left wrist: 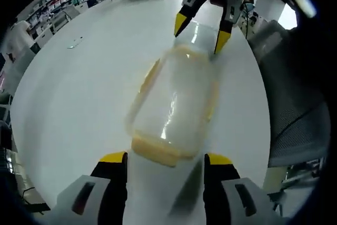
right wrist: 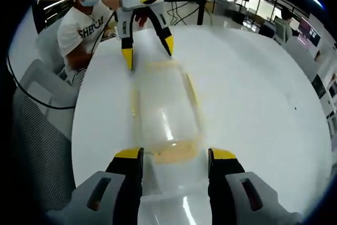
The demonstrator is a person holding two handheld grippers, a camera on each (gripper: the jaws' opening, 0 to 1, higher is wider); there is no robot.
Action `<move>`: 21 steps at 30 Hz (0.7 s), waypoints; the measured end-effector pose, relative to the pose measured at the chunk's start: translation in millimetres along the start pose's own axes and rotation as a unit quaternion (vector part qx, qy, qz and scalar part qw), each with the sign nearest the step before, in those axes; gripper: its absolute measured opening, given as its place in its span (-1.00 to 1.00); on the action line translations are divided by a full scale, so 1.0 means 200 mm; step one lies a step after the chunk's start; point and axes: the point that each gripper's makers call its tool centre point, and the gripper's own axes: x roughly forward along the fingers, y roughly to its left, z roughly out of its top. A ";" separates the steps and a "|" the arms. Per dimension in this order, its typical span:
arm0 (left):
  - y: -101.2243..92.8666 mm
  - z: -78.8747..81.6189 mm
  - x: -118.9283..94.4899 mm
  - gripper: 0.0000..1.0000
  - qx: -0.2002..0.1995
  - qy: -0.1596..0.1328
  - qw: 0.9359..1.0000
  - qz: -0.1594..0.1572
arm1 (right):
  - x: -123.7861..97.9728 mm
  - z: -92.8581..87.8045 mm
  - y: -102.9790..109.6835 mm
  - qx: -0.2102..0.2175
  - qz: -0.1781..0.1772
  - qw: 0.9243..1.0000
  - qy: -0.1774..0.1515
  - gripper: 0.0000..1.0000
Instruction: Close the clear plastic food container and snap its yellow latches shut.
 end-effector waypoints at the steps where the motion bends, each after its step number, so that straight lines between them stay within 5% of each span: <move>1: 0.01 0.00 0.00 0.08 0.005 0.004 1.000 0.000 | 0.01 0.00 0.00 -0.004 0.001 1.000 0.004 -0.06; 13: 0.04 0.00 0.01 0.04 0.023 0.015 1.000 0.000 | 0.05 -0.03 0.00 -0.039 0.006 0.999 0.034 -0.08; 21: 0.07 0.01 0.03 0.01 0.081 0.044 0.996 -0.013 | 0.08 -0.05 0.01 -0.053 0.012 0.997 0.062 -0.16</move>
